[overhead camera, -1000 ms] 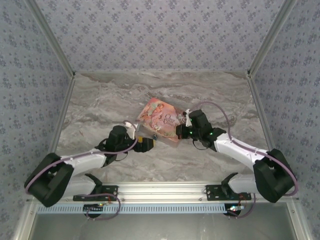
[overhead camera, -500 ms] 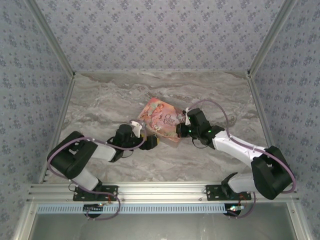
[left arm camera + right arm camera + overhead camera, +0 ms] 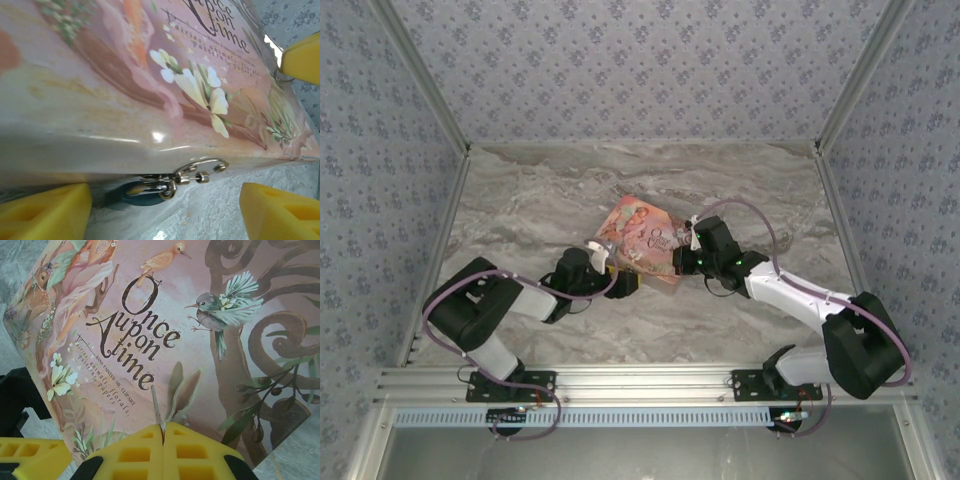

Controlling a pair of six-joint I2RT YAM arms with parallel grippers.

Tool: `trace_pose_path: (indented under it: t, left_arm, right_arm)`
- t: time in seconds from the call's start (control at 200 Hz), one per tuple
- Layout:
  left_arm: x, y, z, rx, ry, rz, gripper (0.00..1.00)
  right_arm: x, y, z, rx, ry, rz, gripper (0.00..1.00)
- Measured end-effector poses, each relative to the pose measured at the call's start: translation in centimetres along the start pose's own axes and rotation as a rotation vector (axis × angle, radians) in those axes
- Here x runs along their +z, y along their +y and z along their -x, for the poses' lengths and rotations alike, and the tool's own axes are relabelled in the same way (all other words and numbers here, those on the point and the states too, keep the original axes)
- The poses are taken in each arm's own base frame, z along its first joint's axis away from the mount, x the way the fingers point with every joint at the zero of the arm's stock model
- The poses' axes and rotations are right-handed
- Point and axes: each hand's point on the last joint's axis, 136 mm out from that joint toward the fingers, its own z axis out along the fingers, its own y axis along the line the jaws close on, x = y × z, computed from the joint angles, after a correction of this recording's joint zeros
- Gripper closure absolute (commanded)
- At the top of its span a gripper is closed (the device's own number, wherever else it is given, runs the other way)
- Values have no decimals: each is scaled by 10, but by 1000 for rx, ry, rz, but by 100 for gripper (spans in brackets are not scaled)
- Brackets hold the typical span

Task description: Unlock a padlock with a key

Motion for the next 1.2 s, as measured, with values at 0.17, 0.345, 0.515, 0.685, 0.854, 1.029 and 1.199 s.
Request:
trace_pose_path:
  t: [0.17,0.345,0.515,0.685,0.854,1.029,1.199]
  left_arm:
    - [6,-6,-6,6,22,-13,28]
    - [8,-8,-6,-8,20,-6,32]
    - [11,-13,-6,-31,13,-1,37]
    - [14,-16,-7,-54,-2,18,43]
    - [16,-17,-10,-73,-10,39,50]
    - [16,-13,-8,-95,-25,62,57]
    - [16,-9,-7,-108,-36,81,61]
  right_arm:
    - [0,0,0,-4,-1,-2,100]
    - [0,0,0,-5,-2,-3,100]
    - [-1,-1,1,-5,-4,-6,100]
    - [-2,-2,0,-4,-2,-11,100]
    - [-3,-2,-1,-5,0,-13,100]
    - [-4,-2,-1,-11,1,-13,100]
    - [-4,-2,-2,-12,0,-13,100]
